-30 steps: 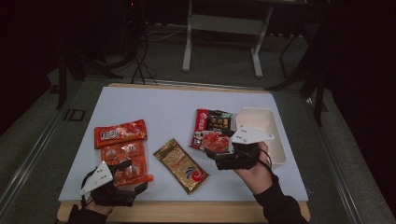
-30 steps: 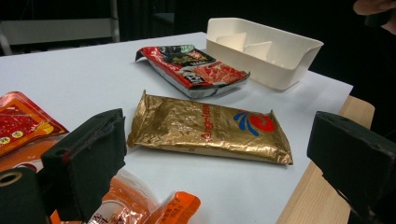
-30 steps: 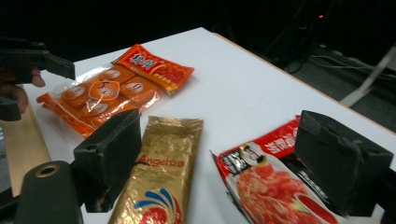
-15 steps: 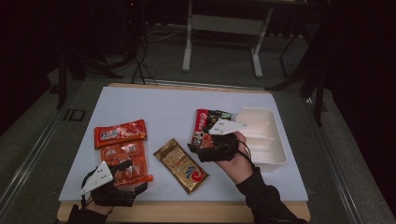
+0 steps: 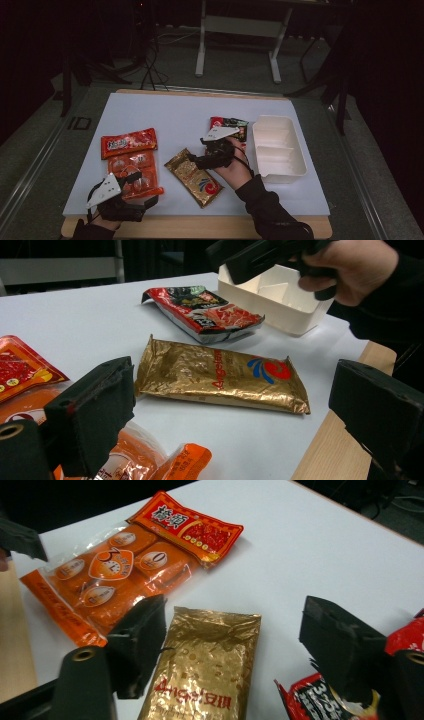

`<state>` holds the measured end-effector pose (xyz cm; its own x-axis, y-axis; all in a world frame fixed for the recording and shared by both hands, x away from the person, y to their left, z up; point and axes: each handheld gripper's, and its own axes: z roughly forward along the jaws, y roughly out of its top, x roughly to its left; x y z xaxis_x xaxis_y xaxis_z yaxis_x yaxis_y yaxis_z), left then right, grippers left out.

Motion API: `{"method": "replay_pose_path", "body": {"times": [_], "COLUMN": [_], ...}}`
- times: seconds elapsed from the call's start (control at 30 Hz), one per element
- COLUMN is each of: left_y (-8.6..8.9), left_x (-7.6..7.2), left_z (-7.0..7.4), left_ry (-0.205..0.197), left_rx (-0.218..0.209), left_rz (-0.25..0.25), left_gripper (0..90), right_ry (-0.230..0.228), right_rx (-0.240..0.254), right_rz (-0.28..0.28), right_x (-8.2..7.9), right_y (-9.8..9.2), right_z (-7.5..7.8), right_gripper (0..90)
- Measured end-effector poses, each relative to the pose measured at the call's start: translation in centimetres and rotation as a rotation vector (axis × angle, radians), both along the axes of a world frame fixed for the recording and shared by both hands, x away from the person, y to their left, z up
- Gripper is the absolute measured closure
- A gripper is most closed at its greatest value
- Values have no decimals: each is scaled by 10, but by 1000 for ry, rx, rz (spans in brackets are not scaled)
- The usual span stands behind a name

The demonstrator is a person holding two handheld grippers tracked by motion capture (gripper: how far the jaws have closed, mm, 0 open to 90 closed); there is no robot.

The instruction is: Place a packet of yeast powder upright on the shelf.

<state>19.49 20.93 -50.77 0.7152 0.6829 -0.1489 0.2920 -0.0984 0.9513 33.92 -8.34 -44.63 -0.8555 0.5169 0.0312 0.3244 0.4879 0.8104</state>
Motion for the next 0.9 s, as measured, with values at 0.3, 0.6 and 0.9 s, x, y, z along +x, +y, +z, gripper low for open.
{"method": "replay_pose_path", "body": {"times": [0.3, 0.6, 0.9], "left_y": [-1, -1, -3], "left_x": [-1, -1, -2], "left_z": [1, 1, 1], "left_ry": [-1, 5, 8], "left_rx": [1, 4, 13], "left_rz": [5, -3, -14], "left_gripper": [52, 52, 52], "right_ry": [41, 86, 145], "right_rx": [-23, -61, -102], "right_rz": [-20, -29, -44], "right_x": [18, 35, 50], "right_y": [15, 30, 38], "right_z": [-19, -37, -57], "right_gripper": [297, 310, 313]}}
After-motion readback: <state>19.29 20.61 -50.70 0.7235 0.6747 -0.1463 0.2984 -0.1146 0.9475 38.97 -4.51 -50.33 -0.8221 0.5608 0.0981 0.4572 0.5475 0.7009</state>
